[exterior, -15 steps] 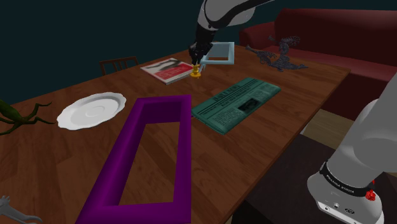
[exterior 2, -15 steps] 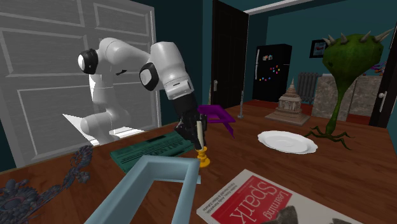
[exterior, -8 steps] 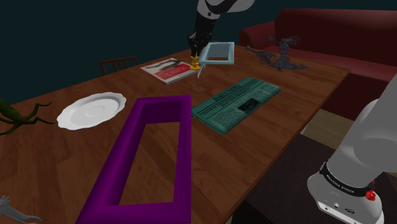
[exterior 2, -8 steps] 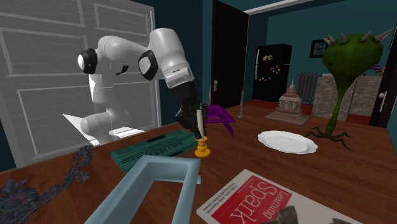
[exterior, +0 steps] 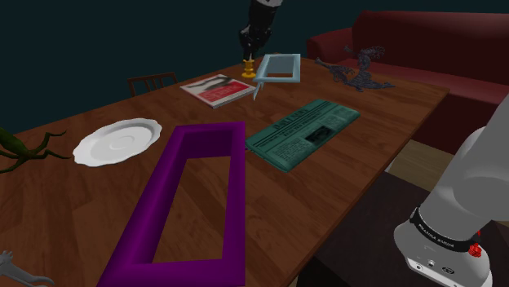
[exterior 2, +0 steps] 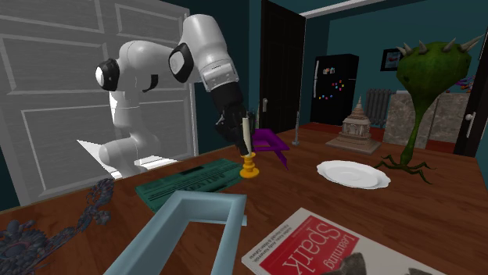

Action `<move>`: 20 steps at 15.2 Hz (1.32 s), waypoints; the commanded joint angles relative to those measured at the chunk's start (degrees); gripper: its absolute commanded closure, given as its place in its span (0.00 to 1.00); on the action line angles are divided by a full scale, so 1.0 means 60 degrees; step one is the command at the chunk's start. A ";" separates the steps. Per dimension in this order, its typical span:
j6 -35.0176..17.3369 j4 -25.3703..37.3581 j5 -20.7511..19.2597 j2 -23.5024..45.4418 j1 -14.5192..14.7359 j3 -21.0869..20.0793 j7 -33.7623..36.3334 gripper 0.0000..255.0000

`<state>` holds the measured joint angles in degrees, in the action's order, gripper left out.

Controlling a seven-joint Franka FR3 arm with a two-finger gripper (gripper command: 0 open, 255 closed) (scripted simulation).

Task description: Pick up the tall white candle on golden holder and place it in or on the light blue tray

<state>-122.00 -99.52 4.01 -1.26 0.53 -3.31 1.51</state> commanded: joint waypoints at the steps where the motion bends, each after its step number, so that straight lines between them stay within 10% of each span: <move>1: 0.0274 0.0274 -0.0004 0.0004 -0.0007 0.0008 0.0003 1.00; 20: 0.1466 0.3184 0.1430 0.2150 -0.1773 0.1372 -0.3333 1.00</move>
<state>-113.77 -82.19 12.01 10.22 -9.38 4.56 -17.31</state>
